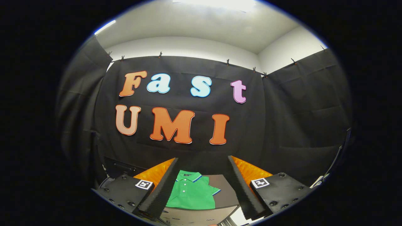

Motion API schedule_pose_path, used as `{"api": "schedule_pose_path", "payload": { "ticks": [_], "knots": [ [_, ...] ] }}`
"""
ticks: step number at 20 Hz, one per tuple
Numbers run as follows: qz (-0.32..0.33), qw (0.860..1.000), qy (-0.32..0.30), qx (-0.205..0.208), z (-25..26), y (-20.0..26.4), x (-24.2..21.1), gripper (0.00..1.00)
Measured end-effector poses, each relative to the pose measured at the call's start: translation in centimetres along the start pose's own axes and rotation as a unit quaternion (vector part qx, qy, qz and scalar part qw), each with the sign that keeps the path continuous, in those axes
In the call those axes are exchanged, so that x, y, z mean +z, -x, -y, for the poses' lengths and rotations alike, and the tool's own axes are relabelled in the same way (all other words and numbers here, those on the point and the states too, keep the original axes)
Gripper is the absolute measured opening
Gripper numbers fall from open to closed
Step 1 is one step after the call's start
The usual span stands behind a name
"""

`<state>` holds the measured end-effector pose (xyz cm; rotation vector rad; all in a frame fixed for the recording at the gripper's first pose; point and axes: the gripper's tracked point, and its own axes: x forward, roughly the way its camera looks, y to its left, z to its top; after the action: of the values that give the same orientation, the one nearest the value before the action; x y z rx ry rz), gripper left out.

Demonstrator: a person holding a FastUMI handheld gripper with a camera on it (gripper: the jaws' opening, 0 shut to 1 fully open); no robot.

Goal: Put the clothes into the washing machine and then close the washing machine lid.

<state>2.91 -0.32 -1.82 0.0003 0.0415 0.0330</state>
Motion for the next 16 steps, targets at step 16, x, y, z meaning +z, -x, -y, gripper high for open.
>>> {"api": "schedule_pose_path", "payload": {
  "ticks": [16],
  "knots": [
    [-0.074, 0.997, 0.012, 0.025, -3.0, -6.3, -1.9, 0.98]
  ]
}}
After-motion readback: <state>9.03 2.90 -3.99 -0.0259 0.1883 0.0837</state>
